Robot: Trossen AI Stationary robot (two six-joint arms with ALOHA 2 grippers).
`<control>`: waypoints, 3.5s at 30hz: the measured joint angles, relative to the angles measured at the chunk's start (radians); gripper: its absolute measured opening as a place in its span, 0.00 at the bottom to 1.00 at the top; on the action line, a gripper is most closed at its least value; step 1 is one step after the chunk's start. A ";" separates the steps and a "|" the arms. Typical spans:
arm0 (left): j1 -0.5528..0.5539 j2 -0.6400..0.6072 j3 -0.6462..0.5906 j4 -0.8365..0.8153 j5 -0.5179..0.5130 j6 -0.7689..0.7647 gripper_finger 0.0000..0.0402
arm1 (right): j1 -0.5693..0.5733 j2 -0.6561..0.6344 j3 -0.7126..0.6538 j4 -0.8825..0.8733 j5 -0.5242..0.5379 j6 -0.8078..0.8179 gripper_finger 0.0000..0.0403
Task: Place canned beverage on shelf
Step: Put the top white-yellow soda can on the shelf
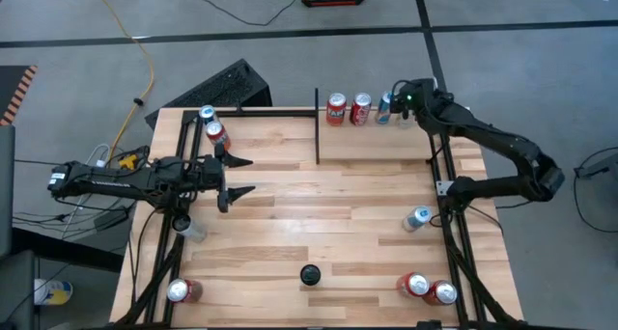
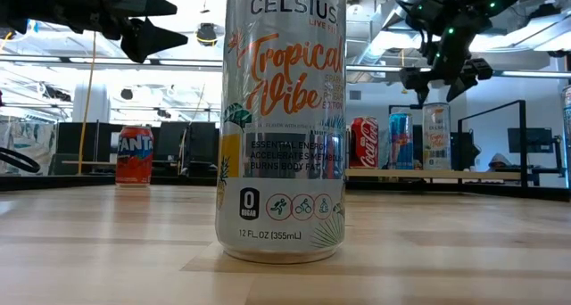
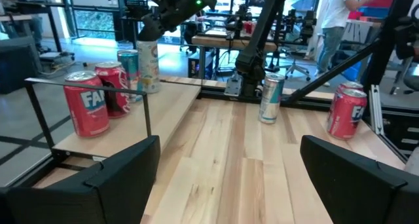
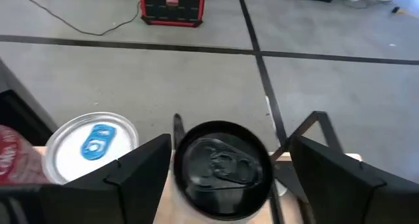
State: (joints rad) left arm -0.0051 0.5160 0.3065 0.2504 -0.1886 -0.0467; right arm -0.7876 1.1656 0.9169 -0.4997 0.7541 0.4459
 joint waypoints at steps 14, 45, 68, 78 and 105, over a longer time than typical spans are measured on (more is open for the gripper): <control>0.000 0.000 0.000 0.001 -0.006 0.000 0.88 | 0.000 -0.033 -0.091 0.074 0.013 0.055 0.83; 0.000 0.000 0.000 0.002 -0.006 -0.008 0.88 | 0.000 -0.157 -0.144 0.187 -0.036 -0.059 0.84; 0.000 0.000 0.000 0.003 -0.005 -0.023 0.88 | -0.028 -0.050 -0.142 0.144 -0.047 0.002 0.85; 0.000 0.000 0.000 0.004 -0.008 -0.022 0.88 | -0.029 -0.047 -0.141 0.141 -0.051 -0.009 0.75; 0.000 0.000 0.000 0.033 -0.009 -0.037 0.88 | -0.099 -0.047 -0.140 0.204 -0.170 -0.176 0.72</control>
State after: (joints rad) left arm -0.0051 0.5163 0.3062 0.2834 -0.1974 -0.0834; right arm -0.8869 1.1187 0.7765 -0.2956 0.5843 0.2700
